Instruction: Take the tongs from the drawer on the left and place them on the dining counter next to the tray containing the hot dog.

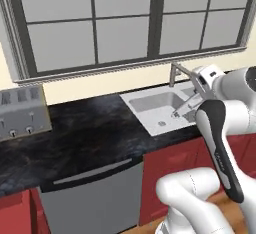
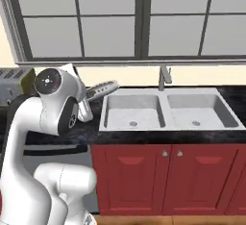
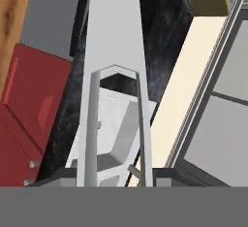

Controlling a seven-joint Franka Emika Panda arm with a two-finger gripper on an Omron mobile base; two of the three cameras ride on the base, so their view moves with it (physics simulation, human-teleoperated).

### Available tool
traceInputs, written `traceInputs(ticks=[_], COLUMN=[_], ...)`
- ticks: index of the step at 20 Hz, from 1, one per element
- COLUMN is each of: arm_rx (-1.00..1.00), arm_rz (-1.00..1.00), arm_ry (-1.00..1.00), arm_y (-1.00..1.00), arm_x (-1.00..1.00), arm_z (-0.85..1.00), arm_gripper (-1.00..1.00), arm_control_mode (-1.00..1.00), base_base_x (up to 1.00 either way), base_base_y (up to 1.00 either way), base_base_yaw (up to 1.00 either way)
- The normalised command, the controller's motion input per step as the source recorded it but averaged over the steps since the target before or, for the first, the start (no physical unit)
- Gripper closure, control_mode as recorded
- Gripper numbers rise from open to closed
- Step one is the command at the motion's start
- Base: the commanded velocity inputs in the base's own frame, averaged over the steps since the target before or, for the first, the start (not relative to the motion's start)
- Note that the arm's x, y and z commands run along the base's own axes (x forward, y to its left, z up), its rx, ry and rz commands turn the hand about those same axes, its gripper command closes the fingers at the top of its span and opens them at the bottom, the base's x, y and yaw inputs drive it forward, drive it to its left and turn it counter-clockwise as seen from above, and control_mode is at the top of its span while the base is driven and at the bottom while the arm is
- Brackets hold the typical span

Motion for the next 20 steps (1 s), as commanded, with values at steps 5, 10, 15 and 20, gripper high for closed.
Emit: traceInputs(ticks=[5, 10, 15, 20], arm_rx=[0.0, 0.0, 0.0, 0.0], arm_rz=[0.0, 0.0, 0.0, 0.0], arm_ry=[0.0, 0.0, 0.0, 0.0], arm_y=[0.0, 0.0, 0.0, 0.0], arm_x=[0.0, 0.0, 0.0, 0.0], arm_z=[0.0, 0.0, 0.0, 0.0], arm_gripper=[1.0, 1.0, 1.0, 1.0], arm_control_mode=[1.0, 1.0, 1.0, 1.0], base_base_x=[0.0, 0.0, 0.0, -0.06], base_base_y=[-1.0, -1.0, -0.99, -0.84], base_base_yaw=[-0.35, -0.62, -0.69, -0.7])
